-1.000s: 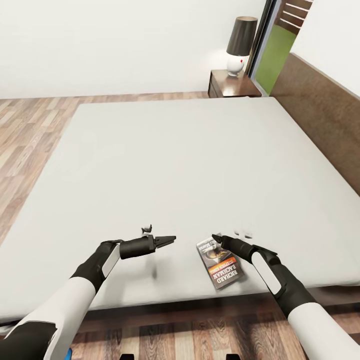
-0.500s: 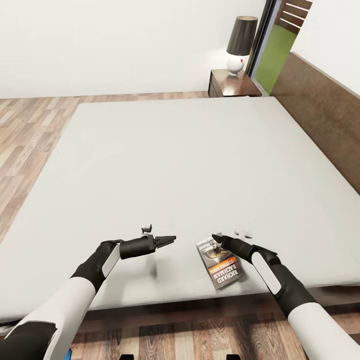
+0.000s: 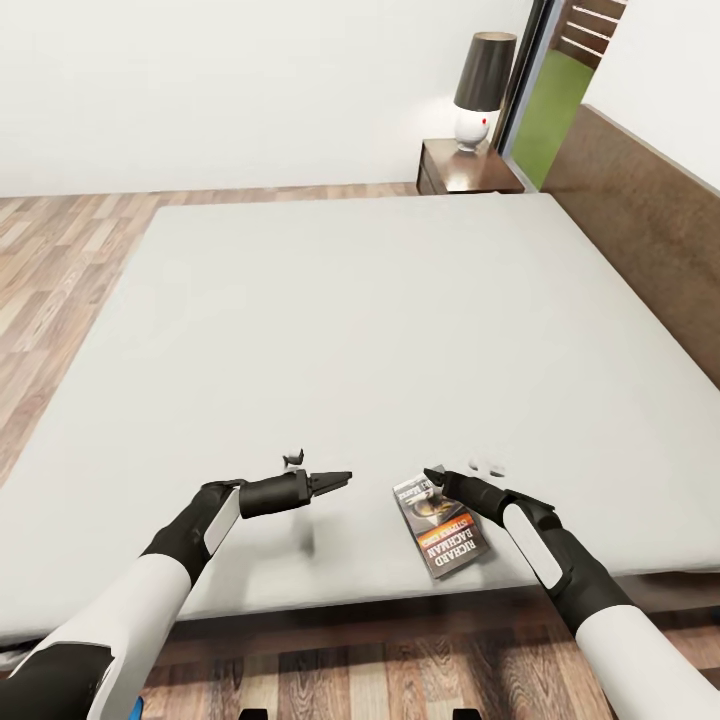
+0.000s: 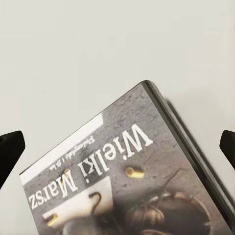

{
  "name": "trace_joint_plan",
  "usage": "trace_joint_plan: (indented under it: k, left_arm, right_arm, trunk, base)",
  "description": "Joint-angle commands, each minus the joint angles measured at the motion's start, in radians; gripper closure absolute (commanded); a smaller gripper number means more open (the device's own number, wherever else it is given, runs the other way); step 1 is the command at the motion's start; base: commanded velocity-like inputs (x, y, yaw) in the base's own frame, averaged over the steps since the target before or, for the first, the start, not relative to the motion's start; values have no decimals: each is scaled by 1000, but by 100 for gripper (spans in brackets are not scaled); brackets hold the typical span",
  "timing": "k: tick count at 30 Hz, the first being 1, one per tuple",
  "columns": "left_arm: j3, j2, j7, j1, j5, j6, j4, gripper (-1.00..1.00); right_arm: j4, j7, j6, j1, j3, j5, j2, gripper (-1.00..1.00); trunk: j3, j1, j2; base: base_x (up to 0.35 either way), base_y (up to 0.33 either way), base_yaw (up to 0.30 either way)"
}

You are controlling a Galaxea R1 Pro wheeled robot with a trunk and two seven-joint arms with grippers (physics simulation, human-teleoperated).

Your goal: In the bedroom, move the book from the bed onto either nightstand, and place the two sandals side by side next to the bed.

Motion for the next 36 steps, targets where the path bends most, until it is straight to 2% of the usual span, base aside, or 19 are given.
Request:
trace_joint_plan:
  k: [1,13,28,36]
  left_arm:
    - [-5,1,0,0,8,10,0,-100]
    - [-5,1,0,0,8,10,0,-100]
    - [-5,1,0,0,8,10,0,-100]
    - [-5,1,0,0,8,10,0,-100]
  right_arm:
    - [-1,0,3,0,1,-3,-1,-100]
    - [-1,0,3,0,1,-3,-1,-100]
    - [-2,0,3,0,1,-3,-1,-100]
    - [-1,0,3,0,1,-3,-1,-100]
  trunk:
    - [-1,0,0]
    - [-1,0,0]
    - [-1,0,0]
    - [-1,0,0]
  base:
    - [0,0,14]
    - [0,0,125]
    - [0,0,10]
    - [0,0,115]
